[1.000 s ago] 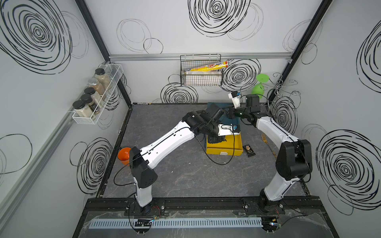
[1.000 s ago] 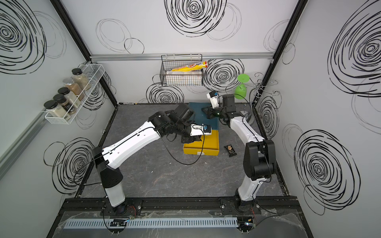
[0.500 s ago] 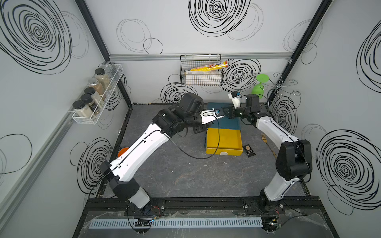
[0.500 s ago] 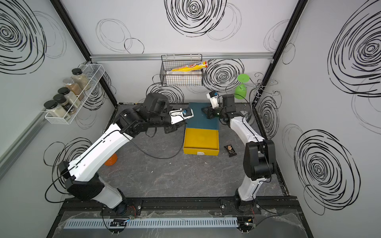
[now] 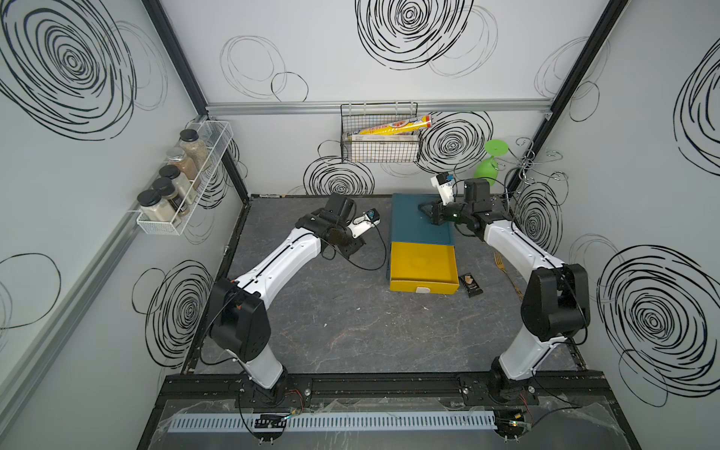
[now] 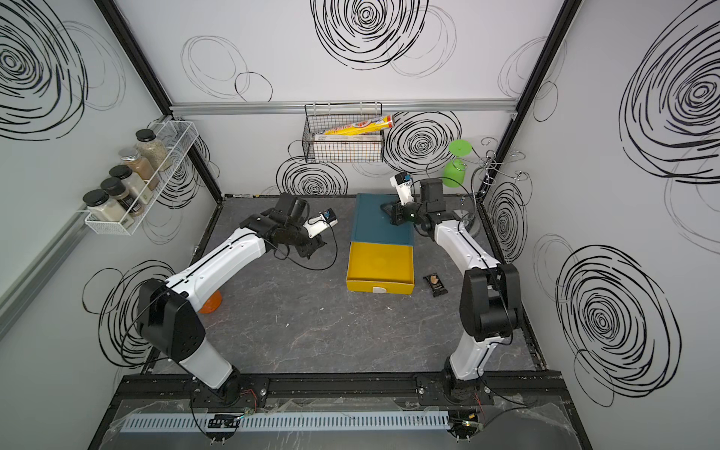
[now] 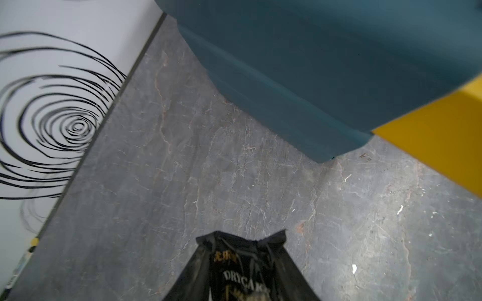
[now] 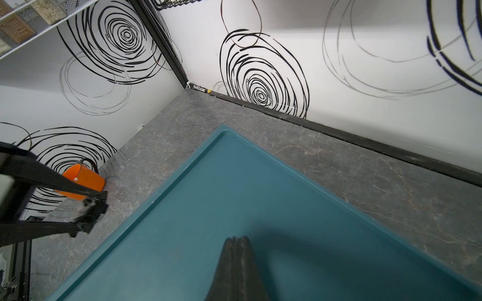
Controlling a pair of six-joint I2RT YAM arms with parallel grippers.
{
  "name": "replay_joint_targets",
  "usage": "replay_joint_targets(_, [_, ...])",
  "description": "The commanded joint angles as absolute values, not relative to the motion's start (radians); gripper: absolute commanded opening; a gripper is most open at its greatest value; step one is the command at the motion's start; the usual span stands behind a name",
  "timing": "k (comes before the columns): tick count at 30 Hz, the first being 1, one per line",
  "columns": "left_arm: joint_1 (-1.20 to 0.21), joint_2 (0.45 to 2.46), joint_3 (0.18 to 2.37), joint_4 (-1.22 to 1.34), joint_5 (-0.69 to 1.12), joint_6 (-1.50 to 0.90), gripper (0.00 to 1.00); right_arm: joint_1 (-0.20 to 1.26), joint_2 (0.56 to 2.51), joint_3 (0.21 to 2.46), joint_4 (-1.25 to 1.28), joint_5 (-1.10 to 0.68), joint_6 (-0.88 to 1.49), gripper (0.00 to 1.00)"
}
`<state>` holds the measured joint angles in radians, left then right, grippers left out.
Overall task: Take the cookies out of the drawer
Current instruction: Place the cookie at the center of the board.
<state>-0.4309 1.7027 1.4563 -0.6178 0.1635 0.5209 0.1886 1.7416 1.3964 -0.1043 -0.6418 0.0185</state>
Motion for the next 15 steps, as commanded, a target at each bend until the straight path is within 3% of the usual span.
replay_joint_targets(1, [-0.405, 1.755, 1.432, -0.511, 0.204, 0.450, 0.41, 0.194, 1.814, 1.356, -0.293, -0.574, 0.011, 0.00])
replay_joint_targets(4, [-0.388, 1.791, 1.384, -0.459, 0.234, 0.427, 0.41, 0.195, 1.813, 1.353, -0.297, -0.566, 0.008, 0.00])
replay_joint_targets(12, [-0.373, 1.856, 1.331, -0.406, 0.283, 0.388, 0.53, 0.194, 1.795, 1.344, -0.302, -0.566, 0.006, 0.00])
replay_joint_targets(15, [-0.371, 1.853, 1.318, -0.385, 0.289, 0.376, 0.66, 0.195, 1.787, 1.342, -0.306, -0.565, 0.007, 0.00])
